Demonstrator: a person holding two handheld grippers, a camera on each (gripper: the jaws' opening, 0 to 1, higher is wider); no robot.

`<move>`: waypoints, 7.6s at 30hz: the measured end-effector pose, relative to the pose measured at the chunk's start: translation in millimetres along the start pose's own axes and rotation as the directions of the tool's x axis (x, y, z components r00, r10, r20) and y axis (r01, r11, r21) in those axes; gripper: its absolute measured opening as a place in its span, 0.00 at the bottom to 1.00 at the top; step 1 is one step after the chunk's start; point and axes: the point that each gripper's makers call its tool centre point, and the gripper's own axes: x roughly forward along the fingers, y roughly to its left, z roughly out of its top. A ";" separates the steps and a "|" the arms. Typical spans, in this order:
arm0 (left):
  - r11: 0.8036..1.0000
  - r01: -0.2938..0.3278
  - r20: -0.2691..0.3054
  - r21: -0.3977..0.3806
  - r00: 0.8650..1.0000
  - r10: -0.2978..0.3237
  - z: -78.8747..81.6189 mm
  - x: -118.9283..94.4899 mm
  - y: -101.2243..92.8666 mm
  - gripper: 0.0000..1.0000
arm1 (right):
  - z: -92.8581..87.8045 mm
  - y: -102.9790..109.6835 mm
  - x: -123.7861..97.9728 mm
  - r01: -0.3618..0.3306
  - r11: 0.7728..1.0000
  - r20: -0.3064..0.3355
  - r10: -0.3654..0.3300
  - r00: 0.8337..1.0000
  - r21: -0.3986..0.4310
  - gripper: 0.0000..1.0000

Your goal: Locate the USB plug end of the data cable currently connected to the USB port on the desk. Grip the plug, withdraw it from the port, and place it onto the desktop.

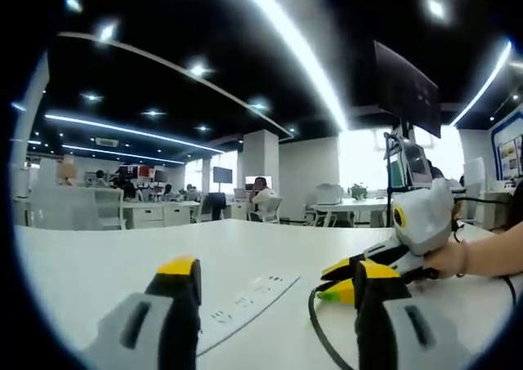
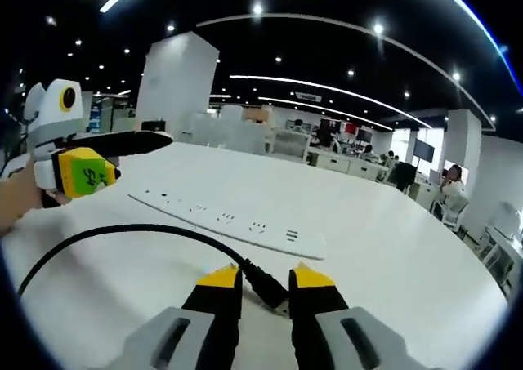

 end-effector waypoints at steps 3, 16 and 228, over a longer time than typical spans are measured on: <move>1.000 0.001 -0.003 0.001 1.000 -0.001 -0.4 -0.1 0.1 0.77 | 0.9 1.2 -0.9 -0.003 1.000 0.008 0.003 1.000 0.024 0.28; 1.000 0.013 -0.014 -0.005 1.000 -0.013 -4.2 1.6 -4.1 0.77 | 31.3 -13.1 -5.6 0.077 0.995 0.149 -0.086 0.985 0.068 0.30; 0.709 -0.702 -0.114 0.061 0.701 0.704 16.3 -292.5 -8.3 0.69 | 90.0 175.2 -156.0 0.066 0.985 0.329 -0.117 0.937 0.161 0.47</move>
